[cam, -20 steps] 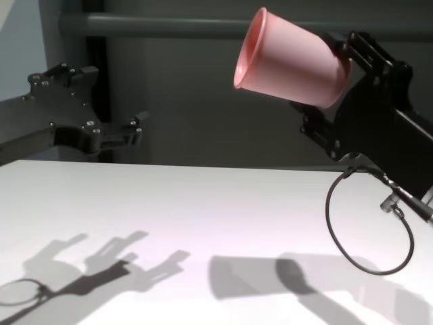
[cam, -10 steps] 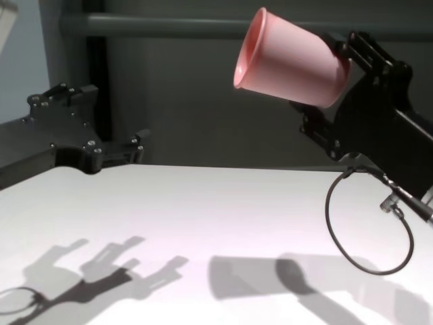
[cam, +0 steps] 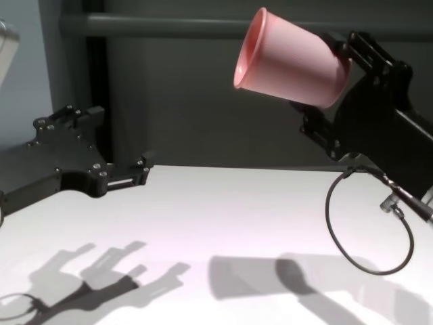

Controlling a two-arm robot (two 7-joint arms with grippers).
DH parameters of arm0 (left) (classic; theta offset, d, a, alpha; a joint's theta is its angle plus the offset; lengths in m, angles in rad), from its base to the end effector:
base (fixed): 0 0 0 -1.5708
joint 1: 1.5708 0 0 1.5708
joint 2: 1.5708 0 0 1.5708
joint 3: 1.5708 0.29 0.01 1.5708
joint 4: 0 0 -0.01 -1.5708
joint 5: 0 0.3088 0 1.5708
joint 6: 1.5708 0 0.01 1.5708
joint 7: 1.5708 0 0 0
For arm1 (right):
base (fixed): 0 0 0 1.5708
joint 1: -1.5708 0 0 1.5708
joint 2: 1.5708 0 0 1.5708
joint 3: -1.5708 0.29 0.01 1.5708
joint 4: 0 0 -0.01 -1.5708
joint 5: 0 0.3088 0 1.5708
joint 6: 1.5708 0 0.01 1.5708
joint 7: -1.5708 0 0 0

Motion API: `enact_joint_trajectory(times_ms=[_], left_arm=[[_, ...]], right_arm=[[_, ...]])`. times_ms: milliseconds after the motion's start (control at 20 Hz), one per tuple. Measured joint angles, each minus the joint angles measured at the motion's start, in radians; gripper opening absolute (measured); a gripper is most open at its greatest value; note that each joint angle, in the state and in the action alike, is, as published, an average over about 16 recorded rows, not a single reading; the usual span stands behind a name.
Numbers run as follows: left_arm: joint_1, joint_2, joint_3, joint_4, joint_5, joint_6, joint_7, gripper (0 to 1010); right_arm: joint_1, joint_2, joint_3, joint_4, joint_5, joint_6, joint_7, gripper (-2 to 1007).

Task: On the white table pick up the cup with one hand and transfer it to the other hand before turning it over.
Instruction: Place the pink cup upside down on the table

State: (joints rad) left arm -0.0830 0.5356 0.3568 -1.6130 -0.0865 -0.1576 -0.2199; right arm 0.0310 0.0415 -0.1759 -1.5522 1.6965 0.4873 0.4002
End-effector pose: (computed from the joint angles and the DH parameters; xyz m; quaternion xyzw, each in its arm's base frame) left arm 0.3322 0.0468 -0.2770 0.1123 -0.1937 0.4556 0.8616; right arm 0.3309 0.0491 -0.2975 0.4562 0.5708 -0.1574 0.6643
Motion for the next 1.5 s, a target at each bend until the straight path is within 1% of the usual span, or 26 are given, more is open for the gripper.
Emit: enact_joint_trajectory(times_ms=[450,900,1150,1500], left_arm=[[0.013,-0.017,-0.002,0.016,0.004,-0.011,-0.035,1001],[0.011,-0.022,-0.002,0.020,0.010,-0.017,-0.065,1001],[0.008,-0.021,-0.001,0.022,0.012,-0.020,-0.073,1001],[0.007,-0.021,-0.001,0.022,0.012,-0.020,-0.068,1001]], right_arm=[[0.000,0.000,0.000,0.000,0.000,0.000,0.000,751],[0.000,0.000,0.000,0.000,0.000,0.000,0.000,751],[0.000,0.000,0.000,0.000,0.000,0.000,0.000,751],[0.000,0.000,0.000,0.000,0.000,0.000,0.000,751]])
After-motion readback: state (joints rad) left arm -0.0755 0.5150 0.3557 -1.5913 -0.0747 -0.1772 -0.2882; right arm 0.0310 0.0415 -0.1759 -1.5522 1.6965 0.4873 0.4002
